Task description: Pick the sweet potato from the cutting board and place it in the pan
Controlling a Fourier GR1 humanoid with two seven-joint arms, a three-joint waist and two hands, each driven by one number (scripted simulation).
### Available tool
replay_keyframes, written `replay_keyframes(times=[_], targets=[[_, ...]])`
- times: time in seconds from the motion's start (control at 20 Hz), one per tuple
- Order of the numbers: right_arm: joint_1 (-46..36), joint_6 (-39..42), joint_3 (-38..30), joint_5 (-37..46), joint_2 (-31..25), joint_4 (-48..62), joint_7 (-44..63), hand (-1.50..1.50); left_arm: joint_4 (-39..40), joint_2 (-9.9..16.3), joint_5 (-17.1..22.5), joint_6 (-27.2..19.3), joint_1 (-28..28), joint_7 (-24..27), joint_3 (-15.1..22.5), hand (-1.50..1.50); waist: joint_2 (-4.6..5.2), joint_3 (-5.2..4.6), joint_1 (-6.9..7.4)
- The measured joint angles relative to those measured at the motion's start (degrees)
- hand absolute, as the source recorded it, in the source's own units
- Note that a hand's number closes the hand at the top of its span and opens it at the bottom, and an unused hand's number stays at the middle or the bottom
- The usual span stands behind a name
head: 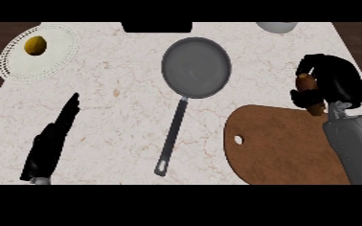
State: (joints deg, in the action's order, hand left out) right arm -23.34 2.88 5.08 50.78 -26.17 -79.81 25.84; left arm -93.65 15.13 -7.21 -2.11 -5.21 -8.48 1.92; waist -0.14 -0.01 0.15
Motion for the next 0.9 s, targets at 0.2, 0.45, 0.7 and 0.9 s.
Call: replay_keyframes(times=[0.2,0.45,0.7,0.9], targets=[[-3.75,-3.11,0.96,1.76,1.75,-2.27,-1.66,1.5,-0.1,-0.22,-0.57,0.01,0.04,0.12,0.06,0.0,0.07,0.01,0.24],[-12.11,-5.81,0.53,1.43,6.64,3.82,-3.76,1.5,0.64,-0.88,-1.27,0.16,0.01,0.82,0.27,0.0,0.26,0.01,0.8],[-20.92,-7.5,-0.8,0.01,12.25,14.29,-5.44,1.5,0.64,-0.97,-1.18,0.82,0.19,1.25,-0.23,0.0,0.38,0.01,1.16],[-28.01,-10.87,-3.35,-1.27,16.44,25.96,-7.35,1.5,1.14,-2.05,-2.35,0.36,1.35,0.8,0.84,0.0,0.7,0.02,1.84]])
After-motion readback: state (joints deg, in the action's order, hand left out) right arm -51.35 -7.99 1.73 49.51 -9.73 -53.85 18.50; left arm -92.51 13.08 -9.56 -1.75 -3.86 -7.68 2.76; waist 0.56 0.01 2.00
